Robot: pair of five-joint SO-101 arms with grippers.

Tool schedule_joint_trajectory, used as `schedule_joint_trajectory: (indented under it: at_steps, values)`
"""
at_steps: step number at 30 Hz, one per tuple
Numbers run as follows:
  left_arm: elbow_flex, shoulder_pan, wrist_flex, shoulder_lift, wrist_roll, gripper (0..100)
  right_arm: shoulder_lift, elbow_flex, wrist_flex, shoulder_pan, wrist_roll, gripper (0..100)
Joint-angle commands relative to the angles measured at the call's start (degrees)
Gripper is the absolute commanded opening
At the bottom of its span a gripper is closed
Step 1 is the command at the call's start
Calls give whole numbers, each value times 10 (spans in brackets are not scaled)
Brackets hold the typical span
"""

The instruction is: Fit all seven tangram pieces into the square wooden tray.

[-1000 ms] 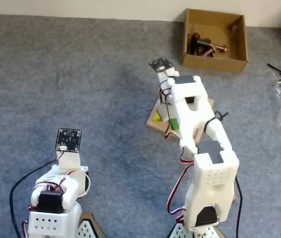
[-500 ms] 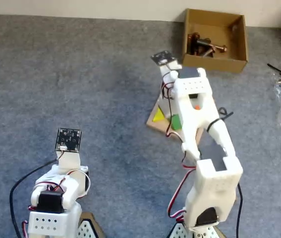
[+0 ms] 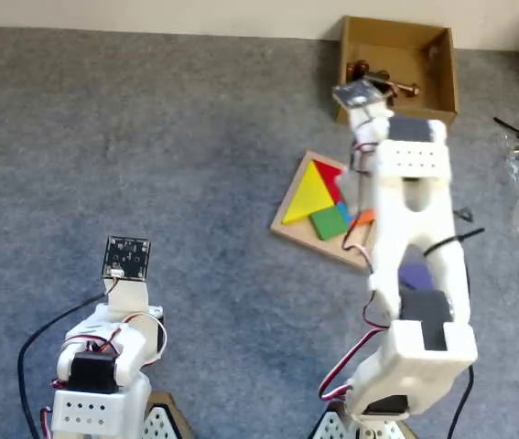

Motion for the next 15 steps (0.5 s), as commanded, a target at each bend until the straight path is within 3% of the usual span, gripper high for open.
schedule_joint_trajectory:
  at_steps: [1, 9, 15]
  values:
    - [11, 9, -2, -4, 4, 5, -38, -33, 28, 40, 70, 17]
    - [11, 9, -2, -4, 4, 5, -39, 18, 33, 117, 204, 17]
    - [11, 9, -2, -4, 4, 5, -42, 69, -25, 169, 229, 17]
